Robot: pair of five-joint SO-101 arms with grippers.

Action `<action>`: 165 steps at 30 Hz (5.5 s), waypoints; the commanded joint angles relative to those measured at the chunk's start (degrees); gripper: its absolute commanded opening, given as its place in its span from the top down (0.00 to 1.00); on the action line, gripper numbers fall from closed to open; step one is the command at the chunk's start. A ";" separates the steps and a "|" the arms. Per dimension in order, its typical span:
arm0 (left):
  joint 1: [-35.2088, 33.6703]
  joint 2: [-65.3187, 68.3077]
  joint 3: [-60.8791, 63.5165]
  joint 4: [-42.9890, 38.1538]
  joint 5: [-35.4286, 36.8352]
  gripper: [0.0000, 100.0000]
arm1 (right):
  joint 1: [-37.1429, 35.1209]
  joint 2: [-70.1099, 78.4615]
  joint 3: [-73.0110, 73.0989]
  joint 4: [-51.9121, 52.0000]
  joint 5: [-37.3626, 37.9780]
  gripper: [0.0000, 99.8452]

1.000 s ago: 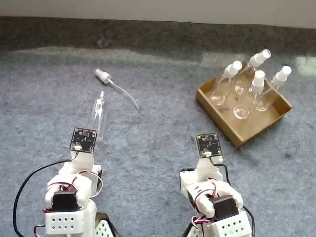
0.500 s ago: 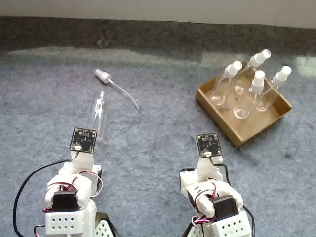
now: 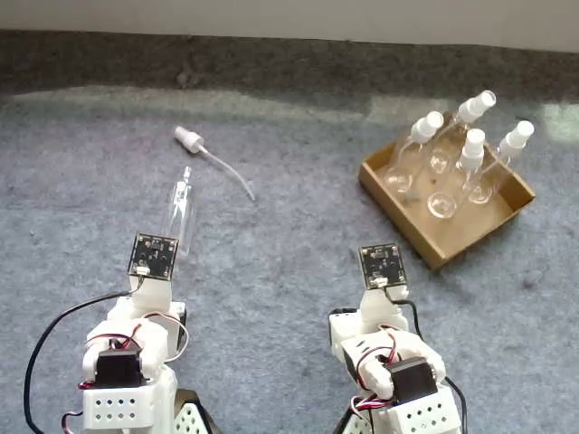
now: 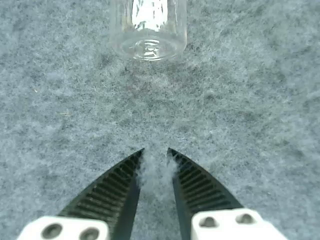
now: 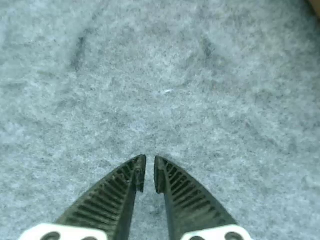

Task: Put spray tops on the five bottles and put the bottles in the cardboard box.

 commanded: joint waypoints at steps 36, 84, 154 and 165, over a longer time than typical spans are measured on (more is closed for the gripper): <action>-11.47 -0.57 1.10 0.62 -0.44 0.96 | -0.48 -0.75 4.53 -3.47 -0.53 0.98; -20.79 -0.66 1.10 0.62 -0.44 0.96 | -14.73 85.14 -89.98 5.85 5.54 0.81; -20.70 -0.66 1.10 0.26 -0.44 0.96 | -25.71 178.59 -195.74 20.44 -41.49 0.99; -20.70 -0.66 1.10 0.26 -0.44 0.96 | -22.11 162.77 -195.74 30.11 -8.18 0.99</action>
